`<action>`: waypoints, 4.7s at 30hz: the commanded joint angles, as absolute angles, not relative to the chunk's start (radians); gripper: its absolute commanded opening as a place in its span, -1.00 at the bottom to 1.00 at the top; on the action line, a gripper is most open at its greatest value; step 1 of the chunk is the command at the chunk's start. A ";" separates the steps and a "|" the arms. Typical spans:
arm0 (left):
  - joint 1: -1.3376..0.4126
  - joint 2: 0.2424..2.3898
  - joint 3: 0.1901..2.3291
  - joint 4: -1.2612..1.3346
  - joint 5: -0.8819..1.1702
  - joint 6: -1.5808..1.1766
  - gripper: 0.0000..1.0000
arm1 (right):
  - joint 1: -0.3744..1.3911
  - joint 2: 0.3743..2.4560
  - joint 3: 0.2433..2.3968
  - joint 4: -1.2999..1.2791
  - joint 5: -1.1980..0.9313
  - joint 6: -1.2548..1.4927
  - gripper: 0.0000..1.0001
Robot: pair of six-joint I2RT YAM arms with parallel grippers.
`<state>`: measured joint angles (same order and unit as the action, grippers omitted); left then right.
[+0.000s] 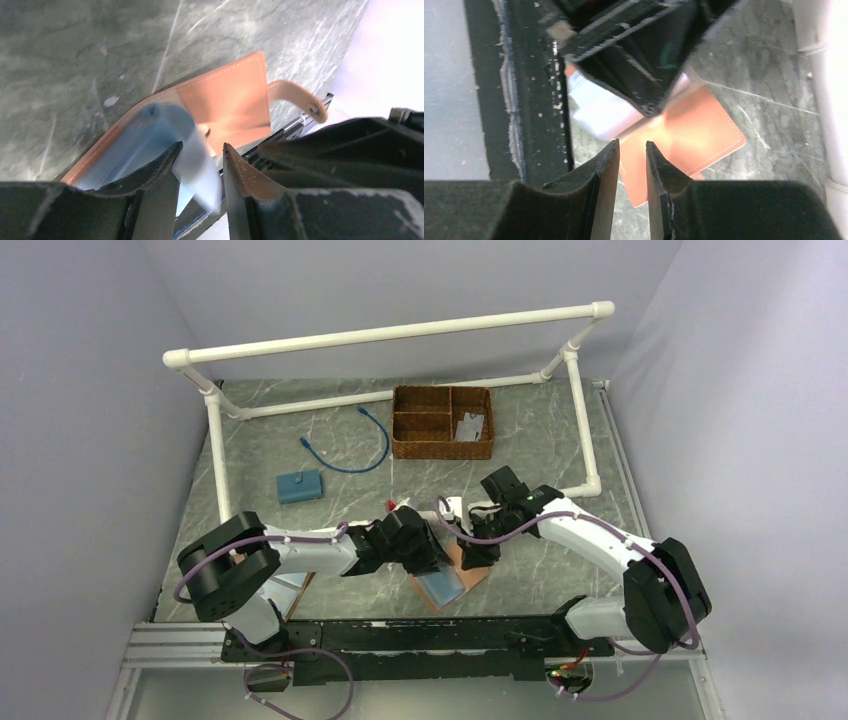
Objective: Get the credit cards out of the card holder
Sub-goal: Open the card holder at the center of the board, then remove the credit card from the card holder.
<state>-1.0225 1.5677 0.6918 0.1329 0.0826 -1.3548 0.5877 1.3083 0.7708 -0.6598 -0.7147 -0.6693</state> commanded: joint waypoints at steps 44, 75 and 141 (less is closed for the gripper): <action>-1.022 1.353 0.505 0.285 0.070 -1.408 -0.04 | 0.687 1.384 0.781 -0.605 -0.459 -0.667 -0.76; -1.048 1.465 0.737 -0.144 0.089 -1.381 0.02 | 0.687 1.394 0.787 -0.606 -0.462 -0.657 -0.76; -0.993 1.647 0.752 0.199 0.051 -1.426 -0.01 | 0.617 1.204 0.797 -0.763 -0.744 -0.836 -0.55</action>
<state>-0.9981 1.6115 0.7418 0.1101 0.0486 -1.4246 0.6220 1.2587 0.7696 -0.6979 -0.6395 -0.7307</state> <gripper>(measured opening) 0.491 0.219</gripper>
